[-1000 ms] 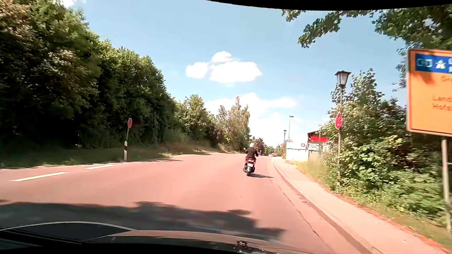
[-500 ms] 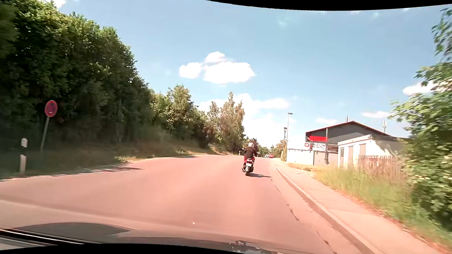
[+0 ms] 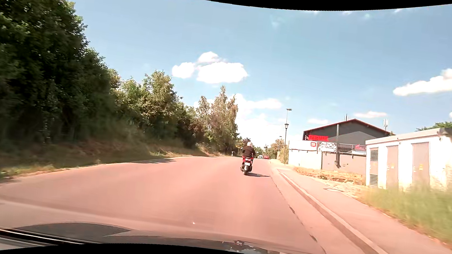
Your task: Follow the waypoints while adhering to traffic rules and regulations
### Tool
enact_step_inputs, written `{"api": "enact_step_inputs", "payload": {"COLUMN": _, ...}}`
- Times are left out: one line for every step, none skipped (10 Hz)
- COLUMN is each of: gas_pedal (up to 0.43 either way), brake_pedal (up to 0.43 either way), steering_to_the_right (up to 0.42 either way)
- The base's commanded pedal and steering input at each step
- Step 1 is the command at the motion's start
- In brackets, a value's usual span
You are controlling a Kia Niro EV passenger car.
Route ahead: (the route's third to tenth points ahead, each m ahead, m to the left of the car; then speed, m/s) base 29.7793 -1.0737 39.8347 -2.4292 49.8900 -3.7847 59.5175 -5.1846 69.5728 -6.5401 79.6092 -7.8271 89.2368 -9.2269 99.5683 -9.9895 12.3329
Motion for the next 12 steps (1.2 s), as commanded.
{"api": "enact_step_inputs", "payload": {"gas_pedal": 0.177, "brake_pedal": 0.012, "steering_to_the_right": 0.024}}
{"api": "enact_step_inputs", "payload": {"gas_pedal": 0.177, "brake_pedal": 0.012, "steering_to_the_right": 0.024}}
{"api": "enact_step_inputs", "payload": {"gas_pedal": 0.177, "brake_pedal": 0.012, "steering_to_the_right": 0.024}}
{"api": "enact_step_inputs", "payload": {"gas_pedal": 0.177, "brake_pedal": 0.012, "steering_to_the_right": 0.023}}
{"api": "enact_step_inputs", "payload": {"gas_pedal": 0.189, "brake_pedal": 0.012, "steering_to_the_right": 0.023}}
{"api": "enact_step_inputs", "payload": {"gas_pedal": 0.189, "brake_pedal": 0.012, "steering_to_the_right": 0.022}}
{"api": "enact_step_inputs", "payload": {"gas_pedal": 0.189, "brake_pedal": 0.012, "steering_to_the_right": 0.021}}
{"api": "enact_step_inputs", "payload": {"gas_pedal": 0.197, "brake_pedal": 0.012, "steering_to_the_right": 0.018}}
{"api": "enact_step_inputs", "payload": {"gas_pedal": 0.22, "brake_pedal": 0.012, "steering_to_the_right": 0.015}}
{"api": "enact_step_inputs", "payload": {"gas_pedal": 0.228, "brake_pedal": 0.012, "steering_to_the_right": 0.014}}
{"api": "enact_step_inputs", "payload": {"gas_pedal": 0.228, "brake_pedal": 0.012, "steering_to_the_right": 0.014}}
{"api": "enact_step_inputs", "payload": {"gas_pedal": 0.24, "brake_pedal": 0.012, "steering_to_the_right": 0.014}}
